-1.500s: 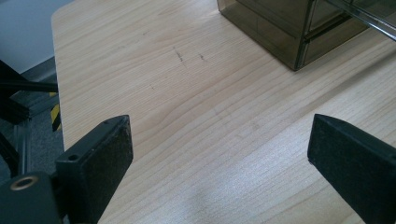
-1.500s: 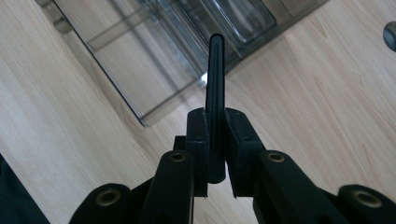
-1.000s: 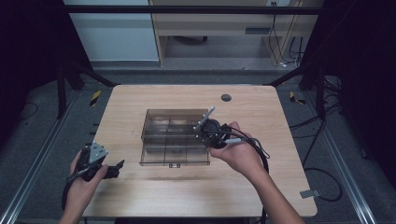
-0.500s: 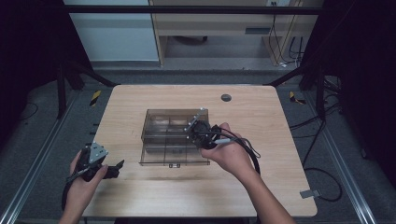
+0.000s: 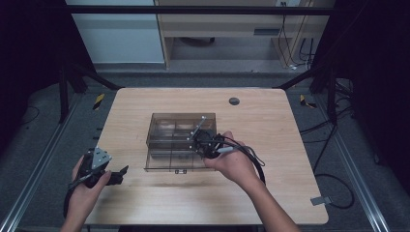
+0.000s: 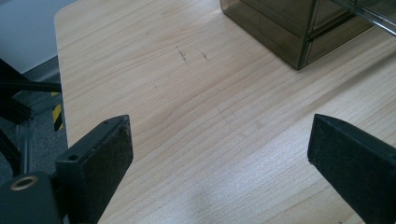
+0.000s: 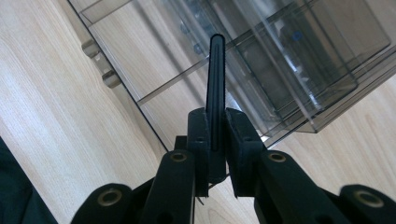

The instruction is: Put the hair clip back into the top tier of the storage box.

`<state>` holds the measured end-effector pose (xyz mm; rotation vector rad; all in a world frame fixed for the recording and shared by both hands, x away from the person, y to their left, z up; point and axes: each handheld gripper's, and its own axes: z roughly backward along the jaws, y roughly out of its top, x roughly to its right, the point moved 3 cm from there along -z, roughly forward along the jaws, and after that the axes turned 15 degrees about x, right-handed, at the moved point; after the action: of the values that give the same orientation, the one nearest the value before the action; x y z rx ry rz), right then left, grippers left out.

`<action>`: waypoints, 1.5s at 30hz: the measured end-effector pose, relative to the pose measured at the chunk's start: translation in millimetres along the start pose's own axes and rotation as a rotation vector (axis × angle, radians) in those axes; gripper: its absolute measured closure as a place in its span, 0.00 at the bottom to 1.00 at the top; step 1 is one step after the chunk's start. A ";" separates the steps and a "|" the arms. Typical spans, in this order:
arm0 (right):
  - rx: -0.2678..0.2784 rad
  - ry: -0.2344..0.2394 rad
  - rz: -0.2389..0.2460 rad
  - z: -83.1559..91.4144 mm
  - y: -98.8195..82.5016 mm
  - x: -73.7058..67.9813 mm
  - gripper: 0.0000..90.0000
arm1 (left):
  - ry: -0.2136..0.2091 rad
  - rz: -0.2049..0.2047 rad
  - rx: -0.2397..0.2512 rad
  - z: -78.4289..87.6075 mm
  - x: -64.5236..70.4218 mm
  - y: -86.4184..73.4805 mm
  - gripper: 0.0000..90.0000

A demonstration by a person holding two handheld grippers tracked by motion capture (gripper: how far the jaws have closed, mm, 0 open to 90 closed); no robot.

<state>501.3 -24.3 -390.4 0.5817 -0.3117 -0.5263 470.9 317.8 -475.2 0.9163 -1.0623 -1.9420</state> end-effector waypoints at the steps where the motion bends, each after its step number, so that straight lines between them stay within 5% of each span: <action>1: -0.001 0.001 -0.003 -0.5 -0.8 -0.3 0.90 | -0.001 0.000 0.000 0.0 0.1 0.1 0.08; 36: -0.033 0.012 -0.027 -12.5 -12.7 0.0 0.90 | -0.008 -0.005 -0.003 -0.4 1.2 0.1 0.08; 45: 0.025 0.013 -0.053 -4.6 -16.1 3.7 0.90 | -0.008 -0.005 -0.004 -0.4 1.1 -0.2 0.08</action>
<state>500.1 -35.7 -403.1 0.6181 -0.2918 -0.5702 470.6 316.8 -475.8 0.9107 -1.0610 -1.9527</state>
